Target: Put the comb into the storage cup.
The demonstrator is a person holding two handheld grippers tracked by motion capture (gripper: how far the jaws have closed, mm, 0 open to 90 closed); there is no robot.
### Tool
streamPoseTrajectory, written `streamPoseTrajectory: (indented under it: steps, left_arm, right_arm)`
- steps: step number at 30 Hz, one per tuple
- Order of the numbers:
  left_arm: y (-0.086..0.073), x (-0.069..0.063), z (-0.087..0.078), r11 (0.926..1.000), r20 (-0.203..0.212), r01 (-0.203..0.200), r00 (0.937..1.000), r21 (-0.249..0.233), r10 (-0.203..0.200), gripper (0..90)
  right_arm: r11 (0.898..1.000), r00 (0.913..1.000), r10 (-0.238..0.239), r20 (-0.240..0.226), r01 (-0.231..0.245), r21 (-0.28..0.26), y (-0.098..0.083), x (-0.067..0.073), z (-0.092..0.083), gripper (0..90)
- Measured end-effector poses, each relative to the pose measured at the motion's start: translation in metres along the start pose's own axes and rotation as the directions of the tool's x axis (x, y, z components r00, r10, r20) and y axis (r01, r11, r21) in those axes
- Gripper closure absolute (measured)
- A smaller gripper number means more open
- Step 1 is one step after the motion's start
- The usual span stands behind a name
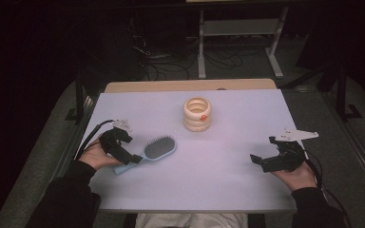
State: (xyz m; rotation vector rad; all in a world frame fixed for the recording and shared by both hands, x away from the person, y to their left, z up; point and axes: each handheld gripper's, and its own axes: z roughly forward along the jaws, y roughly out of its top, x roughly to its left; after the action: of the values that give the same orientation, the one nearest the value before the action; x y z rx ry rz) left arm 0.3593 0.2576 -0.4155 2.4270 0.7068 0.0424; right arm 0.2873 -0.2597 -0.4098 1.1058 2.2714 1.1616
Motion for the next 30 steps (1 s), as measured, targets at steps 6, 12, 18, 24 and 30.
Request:
streamPoseTrajectory:
  steps: [6, 12, 18, 24, 30]
  left_arm:
    - [0.001, 0.0, 0.008, 0.9997, 0.0, -0.009, 1.0, 0.021, 0.009, 0.0]
    - [0.001, 0.002, 0.015, 0.999, -0.003, -0.019, 0.9998, 0.04, 0.019, 0.0]
    - [0.002, 0.0, 0.021, 0.9981, 0.004, -0.027, 0.9996, 0.055, 0.027, 0.0]
    - [0.001, 0.002, 0.026, 0.9981, 0.021, -0.027, 0.9994, 0.055, 0.026, 5.1]
    - [0.001, 0.001, 0.031, 0.996, 0.023, -0.038, 0.9991, 0.081, 0.036, 8.0]
  right_arm:
    - [1.0, 1.0, 0.0, -0.002, 0.0, 0.002, 0.0, 0.0, 0.0, 0.0]
    - [1.0, 1.0, 0.0, -0.003, 0.0, 0.004, 0.0, 0.0, 0.001, 0.0]
    - [1.0, 1.0, 0.0, -0.004, 0.0, 0.006, 0.0, 0.0, 0.001, 0.0]
    - [1.0, 1.0, -0.001, -0.005, 0.001, 0.009, 0.0, 0.0, 0.001, 0.0]
    - [1.0, 1.0, -0.001, -0.005, 0.001, 0.009, 0.0, 0.0, 0.001, 0.0]
